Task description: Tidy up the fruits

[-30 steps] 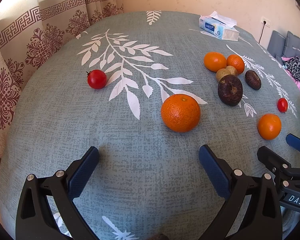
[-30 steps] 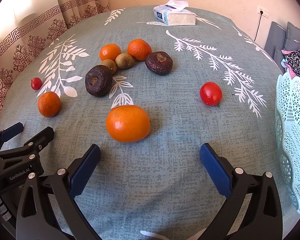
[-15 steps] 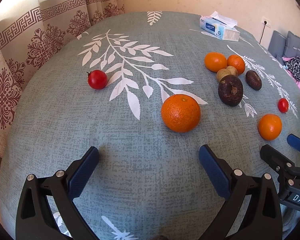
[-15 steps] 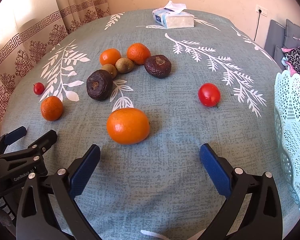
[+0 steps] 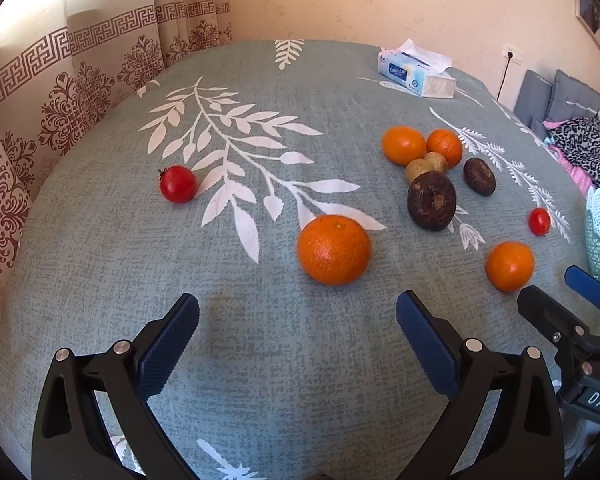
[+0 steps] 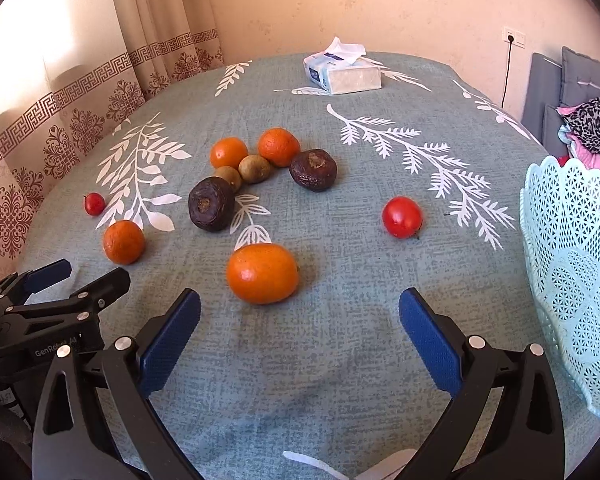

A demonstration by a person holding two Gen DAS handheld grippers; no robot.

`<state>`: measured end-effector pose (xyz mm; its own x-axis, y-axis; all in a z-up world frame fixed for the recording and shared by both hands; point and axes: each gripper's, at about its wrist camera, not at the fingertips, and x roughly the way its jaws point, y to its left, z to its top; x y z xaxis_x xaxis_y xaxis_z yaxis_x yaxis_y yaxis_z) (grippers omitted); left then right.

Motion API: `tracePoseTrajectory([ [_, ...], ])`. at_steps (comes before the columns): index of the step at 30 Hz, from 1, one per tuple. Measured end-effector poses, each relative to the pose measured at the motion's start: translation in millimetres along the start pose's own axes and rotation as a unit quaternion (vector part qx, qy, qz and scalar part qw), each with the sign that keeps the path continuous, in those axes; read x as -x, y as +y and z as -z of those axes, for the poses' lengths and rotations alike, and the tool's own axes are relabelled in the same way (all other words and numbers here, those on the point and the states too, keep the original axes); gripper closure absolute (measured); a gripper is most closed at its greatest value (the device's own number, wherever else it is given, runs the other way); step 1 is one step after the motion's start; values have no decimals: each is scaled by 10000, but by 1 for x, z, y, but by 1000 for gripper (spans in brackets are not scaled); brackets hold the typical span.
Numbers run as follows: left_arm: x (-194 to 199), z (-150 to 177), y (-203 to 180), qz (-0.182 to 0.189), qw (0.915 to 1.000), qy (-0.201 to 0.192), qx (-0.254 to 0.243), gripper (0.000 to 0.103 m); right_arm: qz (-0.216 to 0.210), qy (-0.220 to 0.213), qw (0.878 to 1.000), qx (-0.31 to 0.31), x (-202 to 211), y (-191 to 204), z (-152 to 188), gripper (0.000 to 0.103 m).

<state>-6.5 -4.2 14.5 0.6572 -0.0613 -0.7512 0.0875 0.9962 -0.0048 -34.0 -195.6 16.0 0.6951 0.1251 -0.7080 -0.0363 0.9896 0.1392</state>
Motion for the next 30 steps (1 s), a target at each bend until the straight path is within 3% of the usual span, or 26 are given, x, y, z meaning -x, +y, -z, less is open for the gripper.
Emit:
tracePoseTrajectory([
  [9,-16,-19,1,240,9997,84,69,5,-39,-15,10000,44,3,3,-2,4],
  [23,-31,-24,-5,335,9991,247,-54,6,-245,201,9995,39,-12,10,-11,18],
  [30,-34,-25,-12,355,9988,277,-187,17,-263,227,9994,46,-14,10,-13,23],
])
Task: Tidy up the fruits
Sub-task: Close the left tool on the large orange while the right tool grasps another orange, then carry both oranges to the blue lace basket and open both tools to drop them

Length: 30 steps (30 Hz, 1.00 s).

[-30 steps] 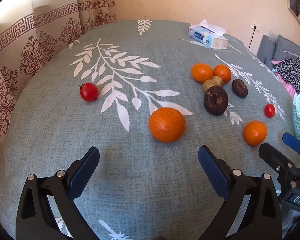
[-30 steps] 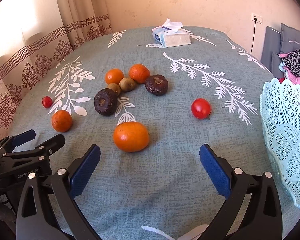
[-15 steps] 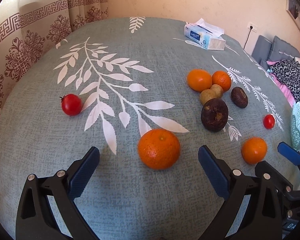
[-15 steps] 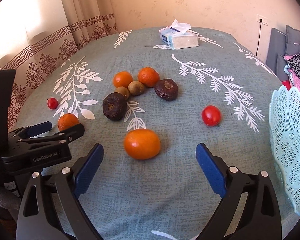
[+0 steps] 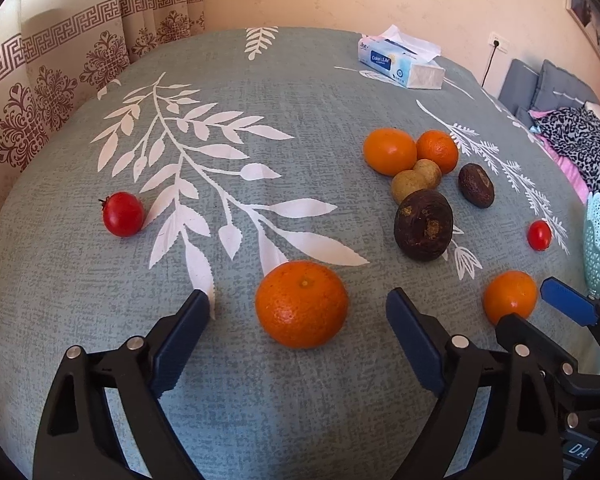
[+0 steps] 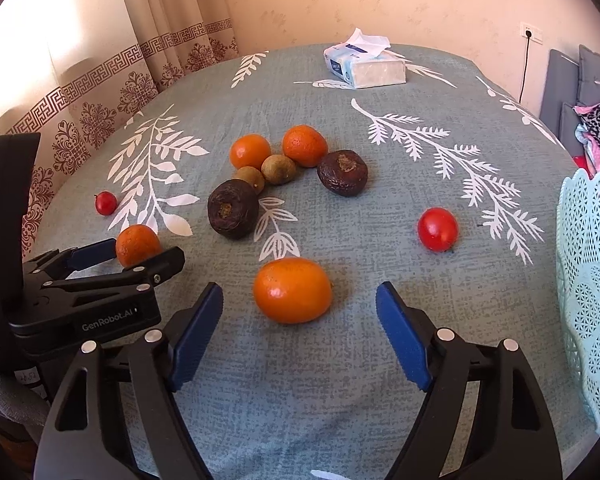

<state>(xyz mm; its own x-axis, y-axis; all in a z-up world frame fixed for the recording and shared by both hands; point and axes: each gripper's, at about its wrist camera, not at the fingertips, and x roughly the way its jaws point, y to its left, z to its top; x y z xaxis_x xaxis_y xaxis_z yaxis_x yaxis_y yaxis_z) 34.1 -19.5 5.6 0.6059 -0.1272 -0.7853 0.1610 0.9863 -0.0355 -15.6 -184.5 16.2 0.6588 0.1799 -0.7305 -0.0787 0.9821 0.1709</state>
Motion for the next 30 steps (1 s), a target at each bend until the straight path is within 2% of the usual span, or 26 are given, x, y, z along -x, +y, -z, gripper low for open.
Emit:
tracePoseTrajectory([
  [4,0,0,-1,-22,10000,-9,-28,26,4,0,10000,-29,0,-1,0,25],
  [5,1,0,-1,-33,10000,-21,-19,32,-2,4,10000,-37,0,-2,0,28],
  [9,4,0,2,3,10000,-86,24,56,-2,33,10000,-47,0,-2,-1,32],
  [11,6,0,2,70,9999,-107,24,62,-4,57,10000,-25,-2,-1,-2,39],
  [15,8,1,4,160,9998,-130,48,63,-53,130,9999,14,-7,2,-5,45],
  [20,12,2,4,231,9996,-166,40,63,-37,256,9996,68,-16,4,-6,59],
  [26,20,0,2,215,9995,-245,35,63,-117,196,9997,22,-14,1,-6,59],
  [30,31,-3,-3,205,9992,-352,-27,63,-136,-59,9998,-104,8,-8,-9,59],
])
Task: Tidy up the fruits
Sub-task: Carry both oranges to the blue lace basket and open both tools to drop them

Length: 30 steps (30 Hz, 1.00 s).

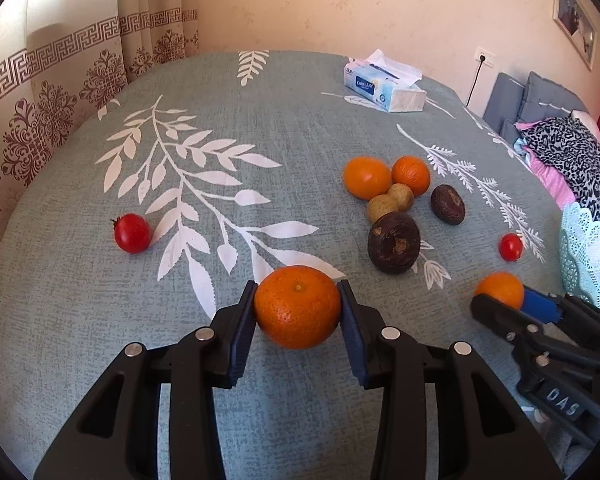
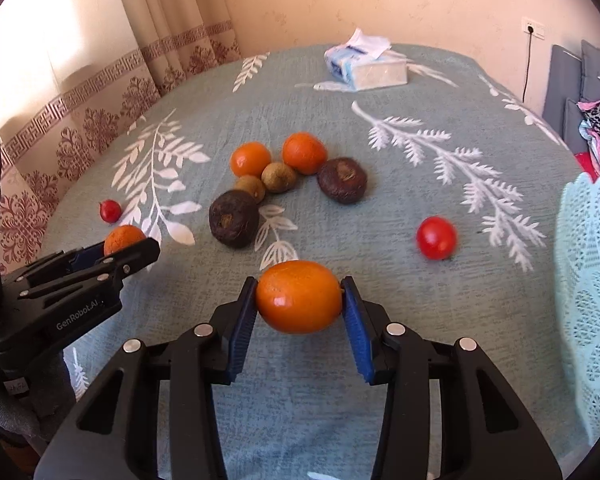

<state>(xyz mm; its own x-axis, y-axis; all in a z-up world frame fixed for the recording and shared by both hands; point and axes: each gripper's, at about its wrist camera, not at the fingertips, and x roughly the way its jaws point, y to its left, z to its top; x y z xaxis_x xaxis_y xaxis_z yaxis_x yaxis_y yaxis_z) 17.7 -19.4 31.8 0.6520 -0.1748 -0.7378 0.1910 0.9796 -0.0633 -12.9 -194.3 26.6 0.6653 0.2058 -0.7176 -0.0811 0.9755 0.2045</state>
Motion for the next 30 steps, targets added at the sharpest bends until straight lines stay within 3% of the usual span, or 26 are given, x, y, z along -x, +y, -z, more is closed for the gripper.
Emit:
tracePoseTrajectory([
  [11,23,-17,-43,201,9989,-253,-352,63,617,-909,9930,-423,79,-61,-7,59],
  [23,26,-23,-125,654,9934,-230,-918,63,1381,-946,9795,-1117,117,-151,24,59],
  [30,23,-24,-177,994,9870,-133,-1256,63,1667,-995,9730,-1249,128,-174,38,59],
])
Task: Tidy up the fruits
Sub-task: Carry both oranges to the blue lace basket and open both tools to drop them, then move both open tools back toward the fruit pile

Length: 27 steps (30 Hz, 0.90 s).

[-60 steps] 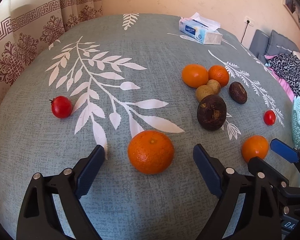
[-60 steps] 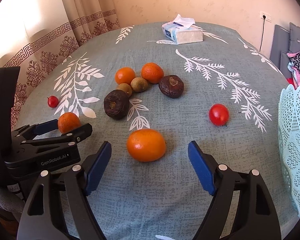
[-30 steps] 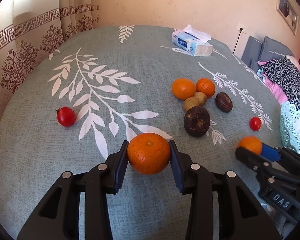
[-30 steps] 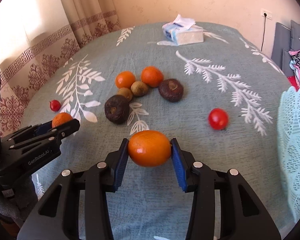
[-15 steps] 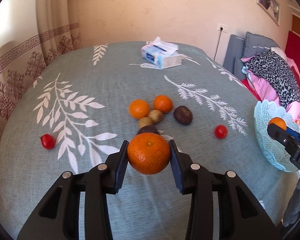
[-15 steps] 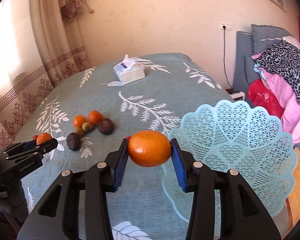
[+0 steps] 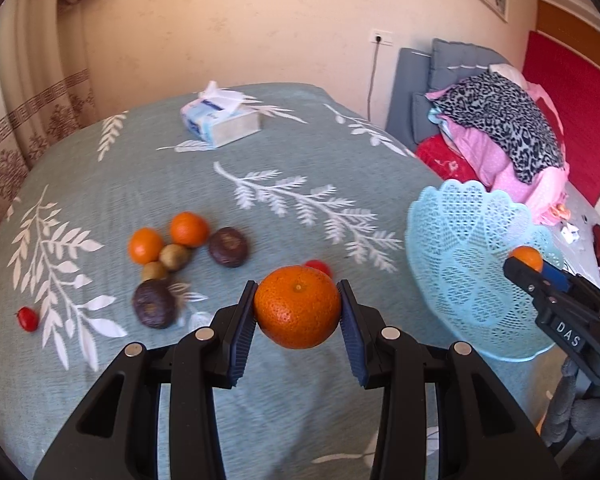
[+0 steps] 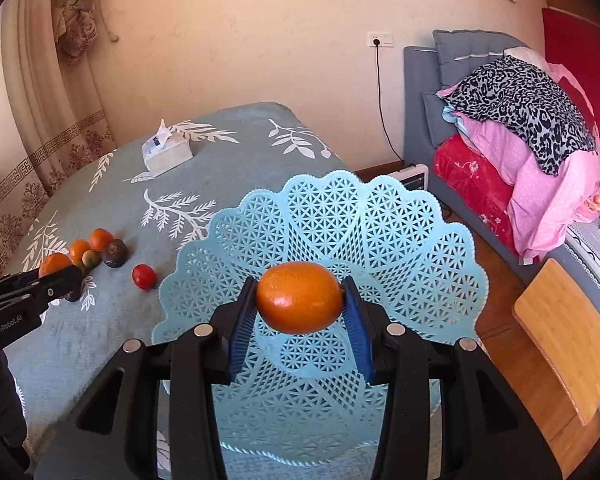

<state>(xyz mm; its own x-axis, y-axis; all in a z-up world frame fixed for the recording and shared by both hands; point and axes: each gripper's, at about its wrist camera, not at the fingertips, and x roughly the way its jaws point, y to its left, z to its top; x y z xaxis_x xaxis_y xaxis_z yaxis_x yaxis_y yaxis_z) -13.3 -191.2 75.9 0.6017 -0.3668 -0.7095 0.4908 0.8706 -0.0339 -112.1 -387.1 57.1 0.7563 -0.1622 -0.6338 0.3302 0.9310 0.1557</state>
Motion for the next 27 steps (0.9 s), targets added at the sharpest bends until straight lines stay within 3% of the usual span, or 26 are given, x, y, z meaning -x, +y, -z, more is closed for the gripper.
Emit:
tracePoseTrajectory([
  [11,-18,-12,-71,610,9969,98,-477,63,127,-377,9987,-303,19,-28,-2,58],
  [22,-32,-12,-108,1091,9910,296,-713,62,287,-543,9961,-626,22,-45,-5,58],
  [27,-28,-10,-109,1160,9903,206,-741,45,297,-556,9960,-635,22,-42,-5,58],
])
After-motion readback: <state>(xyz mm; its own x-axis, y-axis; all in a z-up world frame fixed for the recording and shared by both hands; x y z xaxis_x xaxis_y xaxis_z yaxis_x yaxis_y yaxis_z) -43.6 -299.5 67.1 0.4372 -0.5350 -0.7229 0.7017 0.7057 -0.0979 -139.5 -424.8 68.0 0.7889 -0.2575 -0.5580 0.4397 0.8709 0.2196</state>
